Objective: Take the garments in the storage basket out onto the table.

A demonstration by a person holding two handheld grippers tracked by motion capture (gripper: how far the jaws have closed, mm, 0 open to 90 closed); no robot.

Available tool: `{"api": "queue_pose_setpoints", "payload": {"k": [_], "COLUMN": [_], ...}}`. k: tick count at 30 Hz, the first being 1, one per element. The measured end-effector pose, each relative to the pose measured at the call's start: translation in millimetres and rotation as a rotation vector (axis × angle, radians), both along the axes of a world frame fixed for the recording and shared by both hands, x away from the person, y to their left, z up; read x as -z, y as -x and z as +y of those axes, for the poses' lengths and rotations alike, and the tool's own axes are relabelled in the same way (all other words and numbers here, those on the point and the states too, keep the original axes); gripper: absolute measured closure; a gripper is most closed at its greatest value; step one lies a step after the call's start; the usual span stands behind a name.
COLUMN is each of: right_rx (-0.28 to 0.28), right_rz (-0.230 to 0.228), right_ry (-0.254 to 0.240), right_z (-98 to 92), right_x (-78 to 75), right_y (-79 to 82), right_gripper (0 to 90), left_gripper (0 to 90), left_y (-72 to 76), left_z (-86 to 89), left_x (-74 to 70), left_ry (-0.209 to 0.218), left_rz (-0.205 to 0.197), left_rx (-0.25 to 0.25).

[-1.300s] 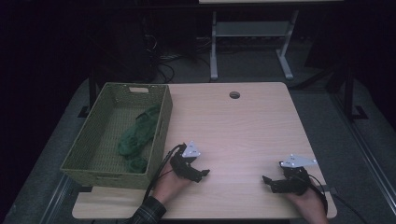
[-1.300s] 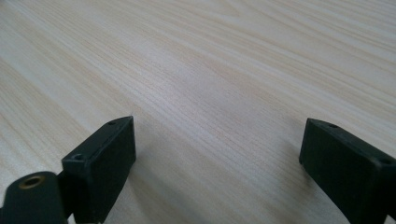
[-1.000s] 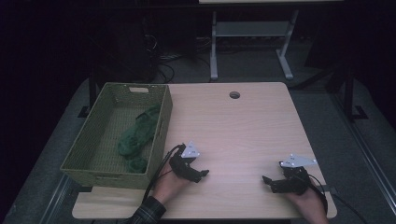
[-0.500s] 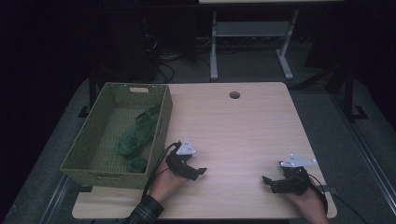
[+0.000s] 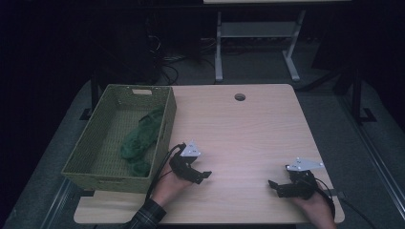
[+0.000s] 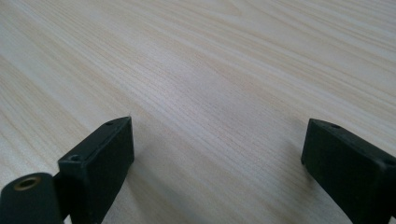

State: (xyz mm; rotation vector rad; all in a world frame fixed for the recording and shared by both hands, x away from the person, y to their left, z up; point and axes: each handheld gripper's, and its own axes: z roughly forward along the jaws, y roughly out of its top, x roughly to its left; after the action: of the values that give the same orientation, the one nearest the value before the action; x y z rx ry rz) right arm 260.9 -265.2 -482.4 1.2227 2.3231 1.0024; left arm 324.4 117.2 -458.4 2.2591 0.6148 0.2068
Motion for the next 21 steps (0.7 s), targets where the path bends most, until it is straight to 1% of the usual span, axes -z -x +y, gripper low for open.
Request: {"api": "queue_pose_setpoints", "payload": {"k": [4, 5, 7, 8, 11, 12, 17, 19, 20, 21], "right_rx": [0.000, -0.001, 0.000, 0.001, 0.001, 0.000, -0.002, -0.004, -0.006, -0.005], "right_rz": [0.000, 0.000, 0.001, 0.000, 0.000, 0.001, 0.001, -0.003, -0.004, -0.003], "right_ry": [0.000, 0.000, -0.001, -0.003, -0.003, -0.001, 0.001, 0.002, 0.002, 0.002], "right_z": [-0.1, -0.1, 0.1, 0.2, 0.2, 0.1, 0.1, 0.1, -0.1, 0.0], "right_x": [0.0, 0.0, -0.1, 0.1, 0.1, -0.1, -0.1, 0.1, 0.1, 0.1], "right_y": [0.0, 0.0, 0.0, 0.1, 0.1, 0.0, 0.0, -0.3, -0.4, -0.3], "right_gripper": [8.9, 8.9, 8.9, 8.9, 8.8, 8.8, 8.5, 8.3, 8.3, 8.3], "left_gripper": [13.7, 13.7, 13.6, 13.7, 13.7, 13.7, 13.7, 13.7, 13.7, 13.7], "left_y": [-0.3, -0.4, -0.6, -0.8, -1.0, -1.2, -0.4, -0.8, -1.2, -1.2], "left_z": [-0.4, -0.8, -1.0, -0.4, -1.5, -1.8, -2.0, -2.2, -2.1, -2.1], "left_x": [-3.5, -4.6, -6.7, -8.4, -9.9, -10.7, -14.0, -14.9, -15.8, -15.8], "left_ry": [-0.004, -0.013, -0.006, -0.014, -0.014, -0.027, -0.027, -0.027, -0.037, -0.037], "left_rz": [0.009, 0.007, 0.008, 0.005, 0.006, 0.009, 0.002, 0.009, 0.006, 0.006], "left_rx": [0.008, 0.010, 0.007, 0.009, 0.007, 0.012, 0.018, 0.020, 0.028, 0.028]}}
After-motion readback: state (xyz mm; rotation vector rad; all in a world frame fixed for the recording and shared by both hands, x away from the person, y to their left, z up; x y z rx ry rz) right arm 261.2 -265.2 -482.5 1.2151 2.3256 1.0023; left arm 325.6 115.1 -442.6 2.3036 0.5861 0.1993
